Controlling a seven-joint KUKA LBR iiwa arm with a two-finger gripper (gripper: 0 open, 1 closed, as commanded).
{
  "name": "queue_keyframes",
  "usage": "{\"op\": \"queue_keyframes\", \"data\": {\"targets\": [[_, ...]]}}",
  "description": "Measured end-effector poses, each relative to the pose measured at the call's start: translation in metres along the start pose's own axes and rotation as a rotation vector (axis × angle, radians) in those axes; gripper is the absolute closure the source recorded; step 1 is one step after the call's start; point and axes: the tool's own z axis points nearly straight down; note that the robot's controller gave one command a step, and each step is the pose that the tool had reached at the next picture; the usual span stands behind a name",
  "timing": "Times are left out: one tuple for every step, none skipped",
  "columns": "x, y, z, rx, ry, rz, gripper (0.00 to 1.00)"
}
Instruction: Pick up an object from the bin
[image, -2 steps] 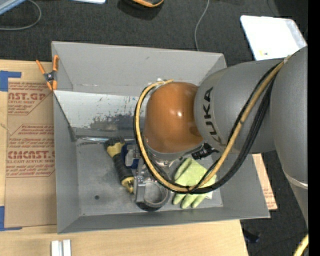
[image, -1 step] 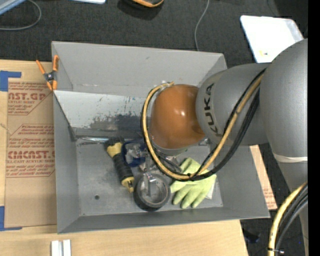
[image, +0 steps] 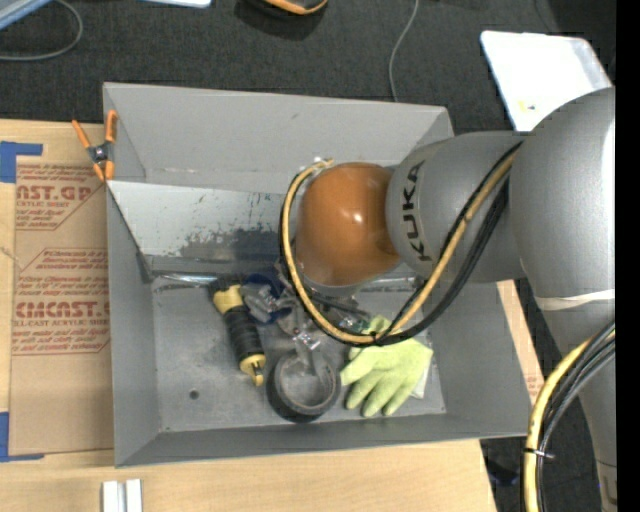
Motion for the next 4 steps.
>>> {"op": "queue_keyframes", "data": {"targets": [[0.050, -0.052, 0.009, -0.004, -0.002, -0.150, 0.00], [0.094, -0.011, 0.008, 0.006, -0.025, -0.219, 0.00], [0.073, -0.057, 0.009, 0.001, -0.014, -0.161, 1.00], [0.073, -0.057, 0.008, 0.001, -0.014, -0.161, 1.00]]}}
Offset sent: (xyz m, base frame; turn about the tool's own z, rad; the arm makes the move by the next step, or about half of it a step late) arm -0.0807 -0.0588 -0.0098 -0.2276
